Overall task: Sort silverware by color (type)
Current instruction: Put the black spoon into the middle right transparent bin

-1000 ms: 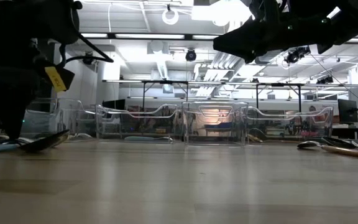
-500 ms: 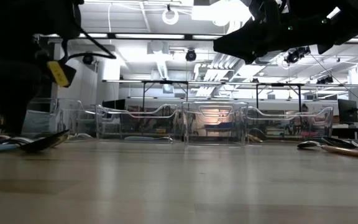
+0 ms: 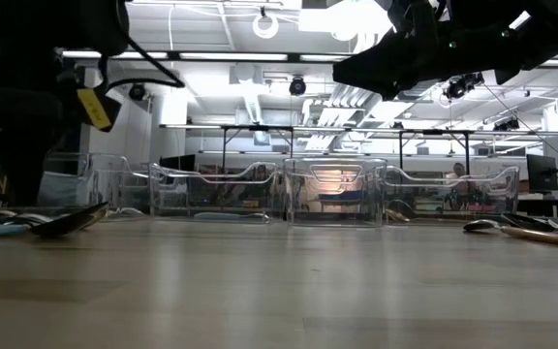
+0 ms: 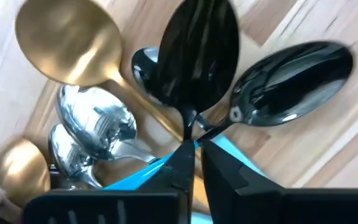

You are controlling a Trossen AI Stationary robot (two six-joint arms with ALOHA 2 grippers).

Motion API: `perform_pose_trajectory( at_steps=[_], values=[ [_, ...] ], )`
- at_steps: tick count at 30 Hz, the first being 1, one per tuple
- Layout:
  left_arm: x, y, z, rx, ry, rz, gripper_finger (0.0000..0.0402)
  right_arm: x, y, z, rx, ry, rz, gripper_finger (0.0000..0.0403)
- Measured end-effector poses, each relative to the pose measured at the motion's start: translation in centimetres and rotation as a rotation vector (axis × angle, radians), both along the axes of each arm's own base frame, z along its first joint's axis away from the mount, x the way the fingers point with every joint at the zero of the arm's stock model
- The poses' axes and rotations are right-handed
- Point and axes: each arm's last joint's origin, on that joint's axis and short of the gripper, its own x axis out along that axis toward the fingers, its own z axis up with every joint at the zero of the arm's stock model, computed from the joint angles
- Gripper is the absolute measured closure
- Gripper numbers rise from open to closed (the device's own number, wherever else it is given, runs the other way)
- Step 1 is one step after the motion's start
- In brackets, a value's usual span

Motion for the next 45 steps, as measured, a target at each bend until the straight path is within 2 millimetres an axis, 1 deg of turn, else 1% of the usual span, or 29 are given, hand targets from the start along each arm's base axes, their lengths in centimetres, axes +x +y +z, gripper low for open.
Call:
perform_pose_trajectory(
  at_steps=[3,10,14,18,21,24,27,33,39,45],
  values=[
    [-0.3,-0.1,-0.3,-0.027,0.019,-0.005,0.0355,0.0,0.0,0.0,0.0,0.0,0.0,0.0295],
    [-1.0,-0.4,-1.1,-0.02,0.043,0.009,0.0303,0.0,0.0,0.0,0.0,0.001,0.0,0.0295],
    [-1.5,-0.3,-1.7,-0.013,0.055,0.02,0.029,0.0,0.0,0.0,0.0,0.001,0.0,0.0295],
    [-1.5,-0.3,-1.7,-0.005,0.05,0.02,0.0289,0.0,0.0,0.0,0.0,0.001,0.0,0.0295],
    [-1.4,-0.3,-1.7,-0.004,0.037,0.02,0.0293,0.0,0.0,0.0,0.0,0.001,0.0,0.0295],
    [-1.4,-0.3,-1.7,0.002,0.036,0.02,0.0307,0.0,0.0,0.0,0.0,0.001,0.0,0.0295],
    [-1.4,-0.2,-1.8,0.012,0.032,0.02,0.0331,0.0,0.0,0.0,0.0,0.001,0.0,0.0295],
    [-1.3,-0.2,-1.8,0.03,0.026,0.019,0.0391,0.0,0.0,0.0,0.0,0.001,0.0,0.0295],
    [-1.1,-0.3,-1.3,0.027,0.024,-0.005,0.0398,0.0,0.0,0.0,0.0,0.001,0.0,0.0295],
    [0.3,-0.7,1.3,0.033,-0.003,-0.083,0.0399,0.0,0.0,0.0,0.0,0.001,0.0,0.0295]
  ],
)
